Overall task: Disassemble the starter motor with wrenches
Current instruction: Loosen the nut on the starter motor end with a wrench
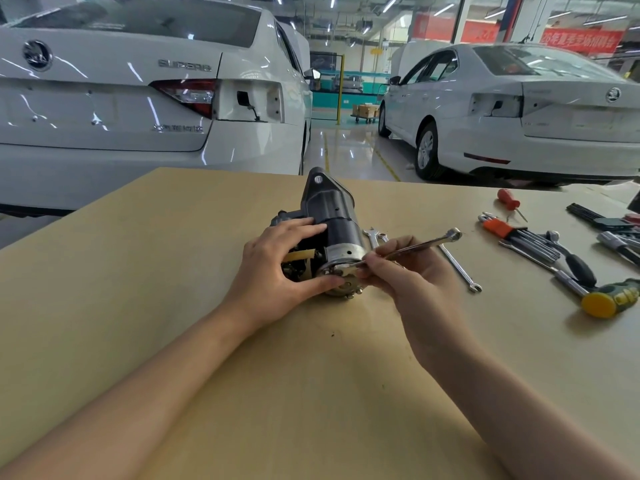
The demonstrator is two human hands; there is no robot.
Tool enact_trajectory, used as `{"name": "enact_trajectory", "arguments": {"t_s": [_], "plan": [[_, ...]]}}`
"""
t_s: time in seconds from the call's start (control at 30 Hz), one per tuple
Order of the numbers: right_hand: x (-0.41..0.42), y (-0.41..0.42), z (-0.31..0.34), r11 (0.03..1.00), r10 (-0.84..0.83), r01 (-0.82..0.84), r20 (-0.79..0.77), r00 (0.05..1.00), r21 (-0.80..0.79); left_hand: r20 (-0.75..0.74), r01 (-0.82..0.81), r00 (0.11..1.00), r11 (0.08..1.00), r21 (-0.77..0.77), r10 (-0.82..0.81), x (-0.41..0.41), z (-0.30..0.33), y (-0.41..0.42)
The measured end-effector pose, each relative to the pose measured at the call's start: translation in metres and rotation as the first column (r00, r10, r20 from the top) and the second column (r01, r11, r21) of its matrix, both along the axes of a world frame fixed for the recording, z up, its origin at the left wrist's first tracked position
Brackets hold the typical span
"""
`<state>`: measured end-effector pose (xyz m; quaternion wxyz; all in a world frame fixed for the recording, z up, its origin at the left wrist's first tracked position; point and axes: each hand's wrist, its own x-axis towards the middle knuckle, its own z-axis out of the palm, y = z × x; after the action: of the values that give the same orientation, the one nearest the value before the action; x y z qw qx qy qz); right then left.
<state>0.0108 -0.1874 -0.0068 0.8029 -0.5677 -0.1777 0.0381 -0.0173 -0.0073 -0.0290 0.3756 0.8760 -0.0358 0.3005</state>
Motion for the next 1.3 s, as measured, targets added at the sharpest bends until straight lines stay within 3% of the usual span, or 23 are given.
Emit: {"name": "enact_trajectory", "arguments": {"t_s": [0.07, 0.17, 0.23, 0.33, 0.47, 0.5, 0.57, 0.6, 0.67, 0.73, 0.77, 0.8, 0.87, 0.93, 1.3], "plan": [[-0.002, 0.001, 0.000, 0.999, -0.035, 0.037, 0.095, 0.995, -0.025, 0.006, -0.006, 1.000, 1.000, 0.010, 0.006, 0.001, -0.001, 0.000], [-0.002, 0.007, 0.001, 0.969, -0.109, 0.182, 0.372, 0.922, -0.167, 0.006, -0.013, 1.000, 1.000, 0.028, 0.013, 0.000, -0.001, 0.002], [-0.002, 0.013, 0.006, 0.921, -0.085, 0.283, 0.570, 0.818, -0.269, -0.001, -0.011, 1.000, 0.996, 0.086, 0.012, 0.000, -0.001, 0.003], [-0.005, 0.024, 0.013, 0.827, 0.105, 0.411, 0.825, 0.556, -0.382, -0.022, -0.028, 0.999, 0.980, 0.195, 0.033, -0.001, 0.000, 0.005], [-0.014, 0.029, 0.002, 0.633, 0.462, 0.579, 0.851, 0.251, -0.514, -0.080, -0.019, 0.996, 0.980, 0.198, 0.035, 0.000, 0.002, 0.010], [-0.014, 0.026, 0.000, 0.616, 0.496, 0.603, 0.844, 0.202, -0.507, -0.080, -0.018, 0.996, 0.977, 0.214, 0.035, 0.001, 0.002, 0.012], [-0.013, 0.018, -0.001, 0.682, 0.471, 0.553, 0.866, 0.169, -0.479, -0.078, -0.025, 0.996, 0.972, 0.235, 0.045, 0.002, 0.001, 0.014], [-0.013, 0.014, -0.001, 0.746, 0.404, 0.489, 0.891, 0.207, -0.452, -0.070, -0.025, 0.997, 0.971, 0.239, 0.043, 0.003, 0.000, 0.014], [-0.014, 0.011, -0.002, 0.874, 0.156, 0.347, 0.874, 0.460, -0.339, -0.046, -0.031, 0.998, 0.971, 0.238, 0.043, 0.003, -0.003, 0.013], [-0.010, 0.009, -0.002, 0.967, -0.064, 0.190, 0.563, 0.824, -0.168, -0.033, -0.048, 0.998, 0.969, 0.244, 0.058, 0.003, -0.006, 0.014], [-0.006, 0.007, -0.001, 0.992, -0.089, 0.114, 0.322, 0.942, -0.060, -0.029, -0.051, 0.998, 0.969, 0.243, 0.060, 0.003, -0.006, 0.014], [-0.002, 0.005, -0.001, 0.997, -0.066, 0.063, 0.103, 0.992, 0.033, -0.029, -0.051, 0.998, 0.969, 0.241, 0.060, 0.003, -0.006, 0.014], [0.006, 0.001, -0.002, 0.988, 0.030, 0.003, -0.212, 0.977, 0.152, -0.032, -0.052, 0.998, 0.970, 0.236, 0.061, 0.003, -0.005, 0.014], [0.008, 0.002, -0.003, 0.976, 0.093, -0.012, -0.370, 0.924, 0.217, -0.031, -0.053, 0.998, 0.970, 0.239, 0.062, 0.003, -0.006, 0.013], [0.003, 0.005, -0.002, 0.969, 0.098, 0.006, -0.406, 0.909, 0.247, -0.027, -0.064, 0.997, 0.969, 0.240, 0.073, 0.003, -0.005, 0.012]]}}
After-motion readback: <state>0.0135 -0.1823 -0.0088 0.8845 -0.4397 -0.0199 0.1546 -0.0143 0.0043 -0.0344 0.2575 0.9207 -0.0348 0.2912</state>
